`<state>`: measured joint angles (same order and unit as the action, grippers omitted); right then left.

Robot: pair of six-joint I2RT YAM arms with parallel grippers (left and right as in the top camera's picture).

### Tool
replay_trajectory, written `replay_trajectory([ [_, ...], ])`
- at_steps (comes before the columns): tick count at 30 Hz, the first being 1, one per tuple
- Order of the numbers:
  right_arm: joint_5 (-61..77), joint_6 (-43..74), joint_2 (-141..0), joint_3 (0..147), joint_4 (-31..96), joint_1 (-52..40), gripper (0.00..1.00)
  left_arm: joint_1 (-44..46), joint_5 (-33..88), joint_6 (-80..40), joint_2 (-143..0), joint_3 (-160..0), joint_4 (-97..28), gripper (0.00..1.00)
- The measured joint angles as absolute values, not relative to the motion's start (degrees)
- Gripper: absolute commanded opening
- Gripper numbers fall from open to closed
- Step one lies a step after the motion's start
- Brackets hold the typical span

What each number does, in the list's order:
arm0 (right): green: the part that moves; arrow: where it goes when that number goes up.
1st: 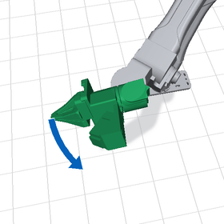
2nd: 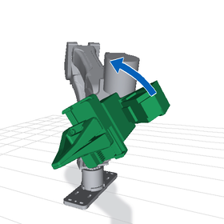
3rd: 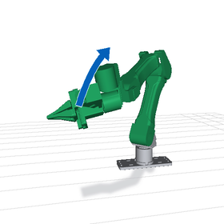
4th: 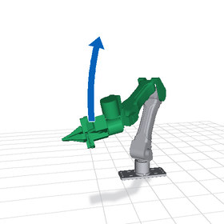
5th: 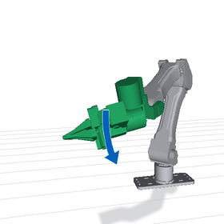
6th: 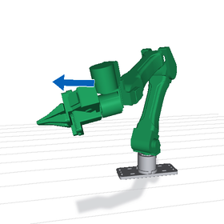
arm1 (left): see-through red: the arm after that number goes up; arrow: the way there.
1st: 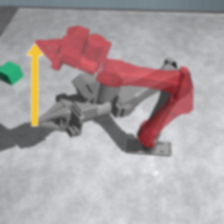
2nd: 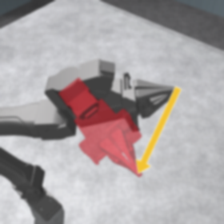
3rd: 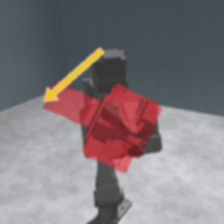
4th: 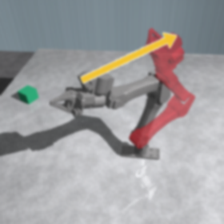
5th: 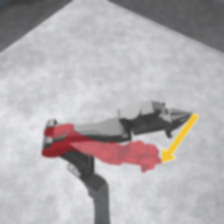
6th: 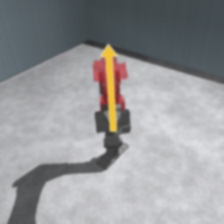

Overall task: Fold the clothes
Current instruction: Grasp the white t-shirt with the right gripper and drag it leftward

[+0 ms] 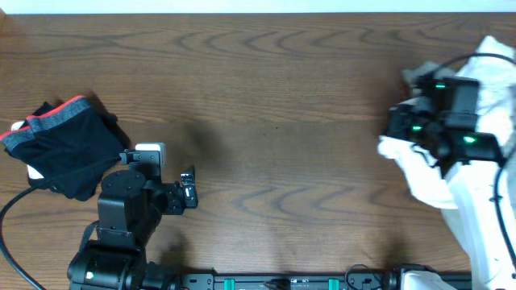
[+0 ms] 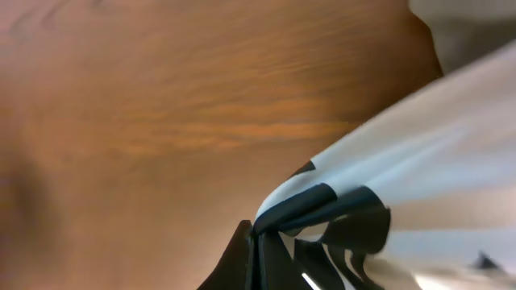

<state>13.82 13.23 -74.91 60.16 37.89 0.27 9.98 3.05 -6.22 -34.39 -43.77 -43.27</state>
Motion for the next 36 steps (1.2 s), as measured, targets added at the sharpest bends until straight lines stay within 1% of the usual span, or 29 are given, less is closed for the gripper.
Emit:
replay_trajectory([
  [6, 13.04, 13.1, -78.13, 60.16, 35.07, -10.31, 0.01, 9.98, 3.05, -6.22, -34.39, -43.75, -43.27, 0.98],
  [12, 13.3, 10.17, -79.68, 60.16, 28.91, -18.13, 0.01, 9.98, 3.05, -6.22, -34.39, -43.75, -43.27, 0.98],
  [18, 16.93, 7.11, -79.66, 60.16, 21.3, -22.37, 0.01, 9.98, 3.05, -6.22, -34.39, -43.77, -43.53, 0.98],
  [23, 21.63, 3.66, -79.66, 60.16, 21.37, -25.02, 0.02, 9.98, 3.05, -6.22, -34.39, -43.77, -43.53, 0.98],
  [24, 21.39, 3.33, -79.66, 60.16, 22.09, -25.28, 0.09, 9.98, 3.05, -6.22, -34.41, -43.77, -43.53, 0.98],
  [25, 20.38, 3.09, -79.66, 60.16, 23.0, -25.36, 0.31, 9.98, 3.05, -6.22, -34.39, -43.77, -43.55, 0.98],
  [26, 18.94, 3.16, -79.66, 60.16, 23.83, -25.36, 0.48, 9.98, 3.05, -6.22, -34.39, -43.77, -43.53, 0.98],
  [27, 17.1, 3.16, -79.66, 60.16, 24.51, -25.36, 0.56, 9.98, 3.05, -6.22, -34.41, -43.77, -43.55, 0.98],
  [30, 8.6, 4.23, -79.66, 60.16, 25.91, -25.02, 0.61, 9.98, 3.05, -6.22, -34.39, -43.77, -43.53, 0.98],
  [33, 0.56, 6.72, -79.33, 60.16, 25.96, -23.92, 0.77, 9.98, 3.05, -6.22, -34.39, -43.77, -43.55, 0.98],
  [34, -1.67, 7.46, -78.89, 60.16, 25.93, -23.27, 0.8, 9.98, 3.07, -6.22, -34.39, -43.77, -43.55, 0.98],
  [36, -5.54, 8.14, -77.19, 60.16, 25.8, -21.56, 0.8, 9.98, 3.07, -6.28, -34.41, -43.77, -43.53, 0.98],
])
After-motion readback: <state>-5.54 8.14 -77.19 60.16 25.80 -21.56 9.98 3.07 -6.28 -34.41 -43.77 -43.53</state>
